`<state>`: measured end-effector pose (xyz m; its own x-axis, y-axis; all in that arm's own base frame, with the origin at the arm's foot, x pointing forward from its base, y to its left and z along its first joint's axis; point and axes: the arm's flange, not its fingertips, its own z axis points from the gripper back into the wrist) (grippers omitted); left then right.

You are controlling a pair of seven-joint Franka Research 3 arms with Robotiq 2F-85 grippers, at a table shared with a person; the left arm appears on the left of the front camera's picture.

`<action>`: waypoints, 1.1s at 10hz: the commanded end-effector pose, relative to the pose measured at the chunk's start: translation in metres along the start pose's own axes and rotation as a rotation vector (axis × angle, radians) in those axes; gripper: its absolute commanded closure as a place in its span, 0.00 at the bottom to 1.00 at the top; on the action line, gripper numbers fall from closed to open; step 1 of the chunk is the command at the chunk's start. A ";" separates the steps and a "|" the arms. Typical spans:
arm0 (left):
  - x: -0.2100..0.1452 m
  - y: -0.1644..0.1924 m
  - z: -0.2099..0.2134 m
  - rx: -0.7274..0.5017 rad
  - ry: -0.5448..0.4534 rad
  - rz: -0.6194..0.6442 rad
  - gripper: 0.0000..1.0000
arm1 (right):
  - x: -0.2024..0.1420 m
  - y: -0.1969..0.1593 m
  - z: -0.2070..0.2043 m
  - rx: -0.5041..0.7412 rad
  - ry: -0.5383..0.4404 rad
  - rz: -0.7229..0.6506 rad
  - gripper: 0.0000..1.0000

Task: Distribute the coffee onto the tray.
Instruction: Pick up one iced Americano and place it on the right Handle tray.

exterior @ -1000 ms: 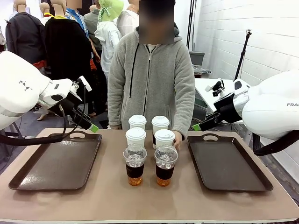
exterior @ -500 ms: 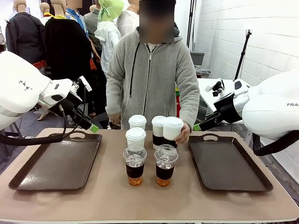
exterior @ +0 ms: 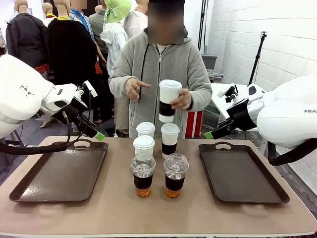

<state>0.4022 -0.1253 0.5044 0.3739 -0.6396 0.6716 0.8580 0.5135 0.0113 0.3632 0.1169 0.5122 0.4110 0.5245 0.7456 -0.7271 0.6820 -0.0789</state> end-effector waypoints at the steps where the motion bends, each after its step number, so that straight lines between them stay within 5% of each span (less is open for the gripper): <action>1: -0.004 0.004 -0.001 -0.017 -0.016 -0.020 0.00 | 0.000 0.000 0.000 0.004 -0.003 -0.002 0.00; 7: -0.004 0.004 -0.001 -0.017 -0.016 -0.020 0.00 | 0.005 -0.001 0.001 0.003 -0.003 0.012 0.00; 11: -0.004 0.004 -0.001 -0.017 -0.016 -0.020 0.00 | 0.021 -0.006 0.000 0.098 -0.177 0.012 0.00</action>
<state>0.4019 -0.1248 0.5039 0.3753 -0.6414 0.6692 0.8590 0.5120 0.0090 0.3631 0.1254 0.5354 0.3566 0.4714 0.8066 -0.7510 0.6582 -0.0527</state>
